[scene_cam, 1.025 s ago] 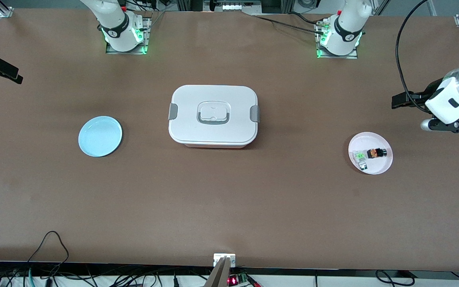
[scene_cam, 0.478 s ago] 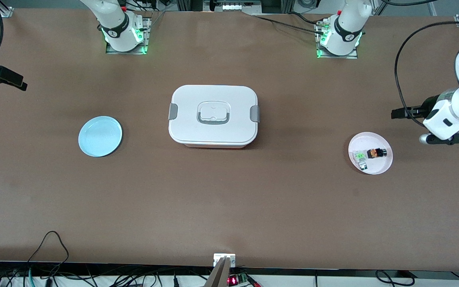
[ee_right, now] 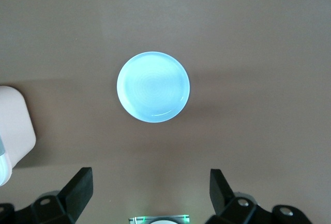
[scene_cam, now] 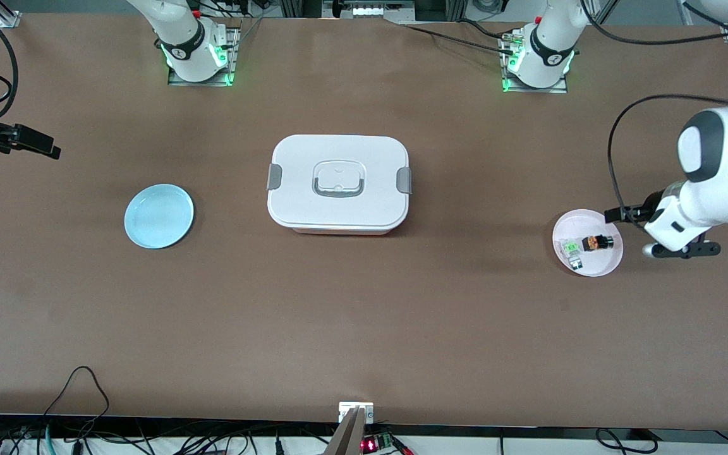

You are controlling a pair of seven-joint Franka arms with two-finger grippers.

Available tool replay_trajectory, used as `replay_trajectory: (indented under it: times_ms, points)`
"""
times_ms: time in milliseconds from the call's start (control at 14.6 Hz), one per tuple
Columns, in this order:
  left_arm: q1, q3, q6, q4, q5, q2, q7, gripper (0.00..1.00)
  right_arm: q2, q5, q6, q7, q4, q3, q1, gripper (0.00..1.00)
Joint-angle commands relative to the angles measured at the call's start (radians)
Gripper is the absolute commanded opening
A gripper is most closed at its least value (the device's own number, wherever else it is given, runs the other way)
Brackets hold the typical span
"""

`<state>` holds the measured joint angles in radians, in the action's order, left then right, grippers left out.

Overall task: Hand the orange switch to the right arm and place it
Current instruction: 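Lower the left gripper and grasp the orange switch while the right gripper advances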

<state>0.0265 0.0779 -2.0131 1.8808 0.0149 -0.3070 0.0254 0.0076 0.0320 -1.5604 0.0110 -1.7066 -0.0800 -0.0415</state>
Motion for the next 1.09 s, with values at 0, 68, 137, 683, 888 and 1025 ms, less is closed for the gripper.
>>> replay_trajectory:
  times_ms: [0,68,137,683,888,1025]
  points:
    - [0.013,0.002,-0.177,0.073,-0.004,-0.026,0.022,0.99,0.005,0.122,0.043,-0.003,0.019,-0.007,-0.009,1.0]
    - [0.019,0.0,-0.237,0.112,-0.006,-0.03,0.018,0.99,0.006,0.146,0.042,0.0,0.019,-0.007,-0.009,1.0]
    - [0.021,0.002,-0.296,0.141,-0.006,-0.04,0.015,0.99,0.012,0.147,0.045,0.0,0.018,-0.007,-0.009,1.0]
    - [0.059,0.0,-0.618,0.268,-0.004,-0.113,0.091,0.99,0.025,0.152,0.042,0.001,0.013,-0.004,-0.001,1.0]
    - [0.061,-0.001,-0.621,0.282,-0.004,-0.124,0.088,0.99,0.041,0.151,0.034,0.001,0.012,-0.004,-0.001,1.0]
    - [0.061,-0.003,-0.621,0.282,-0.006,-0.126,0.079,0.99,0.051,0.147,0.036,0.001,0.021,-0.004,-0.001,1.0]
